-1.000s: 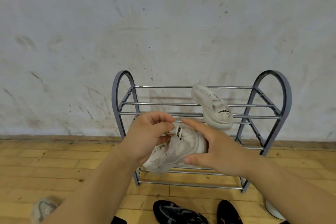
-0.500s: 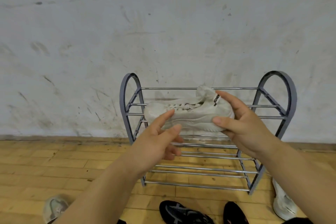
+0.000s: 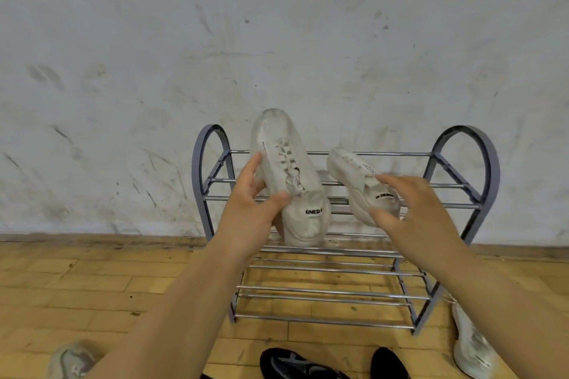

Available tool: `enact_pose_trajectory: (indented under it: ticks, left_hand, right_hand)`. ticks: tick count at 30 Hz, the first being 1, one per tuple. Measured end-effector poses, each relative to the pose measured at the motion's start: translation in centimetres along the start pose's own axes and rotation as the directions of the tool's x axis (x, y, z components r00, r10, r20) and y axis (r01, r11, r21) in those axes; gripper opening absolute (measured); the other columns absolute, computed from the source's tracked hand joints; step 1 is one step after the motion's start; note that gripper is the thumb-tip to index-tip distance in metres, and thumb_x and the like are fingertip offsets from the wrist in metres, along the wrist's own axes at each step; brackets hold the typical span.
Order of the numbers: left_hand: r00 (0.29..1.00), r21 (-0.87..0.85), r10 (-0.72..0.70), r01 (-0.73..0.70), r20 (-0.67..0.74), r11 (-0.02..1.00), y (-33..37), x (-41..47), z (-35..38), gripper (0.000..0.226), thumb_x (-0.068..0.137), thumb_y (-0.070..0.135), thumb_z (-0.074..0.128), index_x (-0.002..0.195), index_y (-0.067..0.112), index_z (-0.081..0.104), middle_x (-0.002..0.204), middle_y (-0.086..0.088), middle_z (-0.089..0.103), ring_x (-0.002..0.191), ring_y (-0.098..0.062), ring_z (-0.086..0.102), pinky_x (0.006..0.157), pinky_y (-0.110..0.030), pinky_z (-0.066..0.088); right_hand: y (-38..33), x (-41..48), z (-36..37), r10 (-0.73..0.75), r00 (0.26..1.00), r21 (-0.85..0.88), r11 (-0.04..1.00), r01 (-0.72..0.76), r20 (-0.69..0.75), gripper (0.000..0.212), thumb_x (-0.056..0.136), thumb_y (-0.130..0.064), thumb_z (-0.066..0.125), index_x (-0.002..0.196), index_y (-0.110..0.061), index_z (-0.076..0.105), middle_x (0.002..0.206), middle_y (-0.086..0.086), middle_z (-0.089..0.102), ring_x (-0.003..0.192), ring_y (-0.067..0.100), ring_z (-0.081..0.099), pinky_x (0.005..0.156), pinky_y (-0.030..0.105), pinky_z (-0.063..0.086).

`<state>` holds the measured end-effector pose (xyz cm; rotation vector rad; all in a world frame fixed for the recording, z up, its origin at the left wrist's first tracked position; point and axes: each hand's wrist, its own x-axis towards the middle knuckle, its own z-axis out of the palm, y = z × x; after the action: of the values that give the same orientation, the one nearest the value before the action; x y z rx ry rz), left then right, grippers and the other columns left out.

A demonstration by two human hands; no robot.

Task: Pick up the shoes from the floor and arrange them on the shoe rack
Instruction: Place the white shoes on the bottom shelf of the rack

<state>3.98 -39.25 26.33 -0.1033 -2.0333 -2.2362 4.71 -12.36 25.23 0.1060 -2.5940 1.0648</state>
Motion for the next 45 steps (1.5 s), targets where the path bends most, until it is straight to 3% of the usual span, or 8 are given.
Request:
enact_pose_trajectory:
  ticks: [6,12,16,20,27,32,38,45]
  left_hand:
    - [0.999,0.135,0.018,-0.014,-0.029,0.991,-1.4,3.4,1.6,0.064,0.097,0.019,0.07,0.151,0.039,0.042,0.146,0.006,0.055,0.126,-0.016,0.06,0.107,-0.043,0.052]
    - [0.99,0.506,0.066,0.008,-0.129,0.863,-2.8,4.7,1.3,0.049,0.099,0.038,0.064,0.146,0.03,0.05,0.153,-0.005,0.039,0.12,-0.013,0.047,0.109,-0.034,0.042]
    - [0.983,0.489,0.009,0.082,-0.182,0.869,-2.7,4.1,1.9,0.037,0.103,0.049,0.05,0.136,0.034,0.055,0.142,-0.006,0.037,0.088,-0.006,0.053,0.087,-0.027,0.044]
    - [0.982,0.363,-0.181,0.189,-0.054,0.912,-3.1,1.8,2.2,0.058,0.097,0.057,0.056,0.151,0.045,0.039,0.14,0.005,0.028,0.114,-0.015,0.045,0.103,-0.033,0.038]
    - [0.964,-0.058,-0.265,0.266,0.016,0.962,-4.4,1.0,2.9,0.061,0.096,0.015,0.072,0.143,0.045,0.048,0.138,-0.001,0.057,0.11,-0.026,0.069,0.083,-0.044,0.064]
    - [0.977,0.073,-0.187,0.18,0.106,0.981,-2.9,-0.2,0.7,0.052,0.095,0.004,0.067,0.121,0.048,0.063,0.13,-0.003,0.066,0.109,-0.031,0.07,0.086,-0.051,0.062]
    - [0.819,0.244,-0.303,0.205,0.488,0.948,0.0,-2.7,-4.8,0.061,0.078,0.013,0.081,0.131,0.04,0.065,0.133,-0.007,0.064,0.109,-0.029,0.069,0.084,-0.044,0.059]
    - [0.601,0.56,-0.596,0.278,0.532,0.78,-0.5,-4.2,-7.3,0.051,0.087,0.007,0.077,0.128,0.036,0.068,0.137,-0.007,0.062,0.11,-0.026,0.068,0.086,-0.045,0.057]
  right_hand:
    - [1.3,1.3,0.9,0.267,0.955,0.127,0.951,-0.283,0.128,0.053,0.1,-0.04,0.06,0.15,-0.042,0.044,0.136,-0.007,0.051,0.094,0.004,0.059,0.07,0.014,0.047]
    - [2.3,1.2,1.6,0.315,0.936,0.321,0.88,-0.349,0.155,0.063,0.095,-0.04,0.069,0.15,-0.049,0.041,0.133,-0.01,0.06,0.104,0.012,0.069,0.089,0.037,0.061]
    - [2.6,1.2,1.7,0.314,0.929,0.401,0.839,-0.368,0.196,0.063,0.096,-0.034,0.07,0.149,-0.049,0.041,0.125,-0.007,0.065,0.097,0.017,0.074,0.082,0.035,0.063]
    - [2.9,1.5,1.9,0.335,0.926,0.441,0.815,-0.377,0.173,0.038,0.102,-0.038,0.059,0.136,-0.05,0.05,0.124,-0.007,0.064,0.105,0.017,0.069,0.084,0.036,0.06]
    - [3.2,2.3,1.9,0.381,0.877,0.645,0.598,-0.475,0.293,0.04,0.104,-0.015,0.058,0.133,-0.043,0.053,0.126,0.008,0.066,0.111,0.03,0.068,0.082,0.041,0.06]
    - [3.6,1.1,0.0,0.386,0.866,0.729,0.485,-0.484,0.318,0.051,0.102,-0.008,0.06,0.143,-0.038,0.053,0.13,0.008,0.067,0.107,0.03,0.069,0.074,0.038,0.057]
    - [4.5,-0.6,-4.1,0.277,0.936,0.731,0.589,-0.345,0.218,0.056,0.103,-0.005,0.056,0.143,-0.044,0.052,0.125,0.003,0.073,0.109,0.023,0.072,0.09,0.041,0.057]
    - [3.6,-2.7,-5.2,0.079,0.875,0.686,0.588,-0.428,0.478,0.045,0.102,-0.008,0.05,0.137,-0.033,0.061,0.129,0.0,0.072,0.109,0.02,0.071,0.082,0.035,0.06]
